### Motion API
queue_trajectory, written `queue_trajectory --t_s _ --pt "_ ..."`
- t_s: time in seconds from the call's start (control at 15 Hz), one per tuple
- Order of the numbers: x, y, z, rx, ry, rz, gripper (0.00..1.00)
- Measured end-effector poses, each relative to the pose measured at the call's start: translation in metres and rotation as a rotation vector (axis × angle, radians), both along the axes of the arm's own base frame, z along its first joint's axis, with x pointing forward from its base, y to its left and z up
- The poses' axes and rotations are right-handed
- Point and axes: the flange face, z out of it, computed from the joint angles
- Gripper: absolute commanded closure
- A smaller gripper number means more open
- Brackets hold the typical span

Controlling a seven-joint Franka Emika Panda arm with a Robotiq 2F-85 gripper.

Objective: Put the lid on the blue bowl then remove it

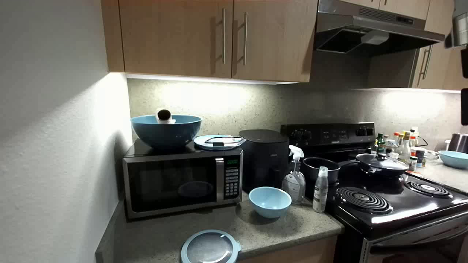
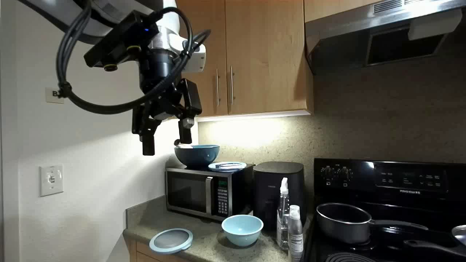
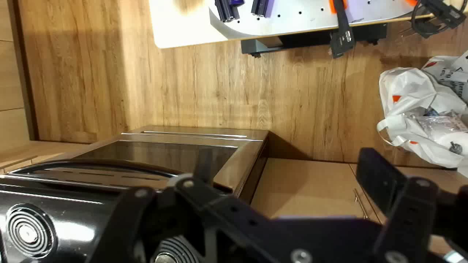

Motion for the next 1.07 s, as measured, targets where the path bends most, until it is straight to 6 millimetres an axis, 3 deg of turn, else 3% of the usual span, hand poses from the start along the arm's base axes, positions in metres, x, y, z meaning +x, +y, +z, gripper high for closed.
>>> queue_trajectory --t_s 1.07 --pt "0.0037 -0.0021 -0.004 0.015 0.012 -0.001 0.0"
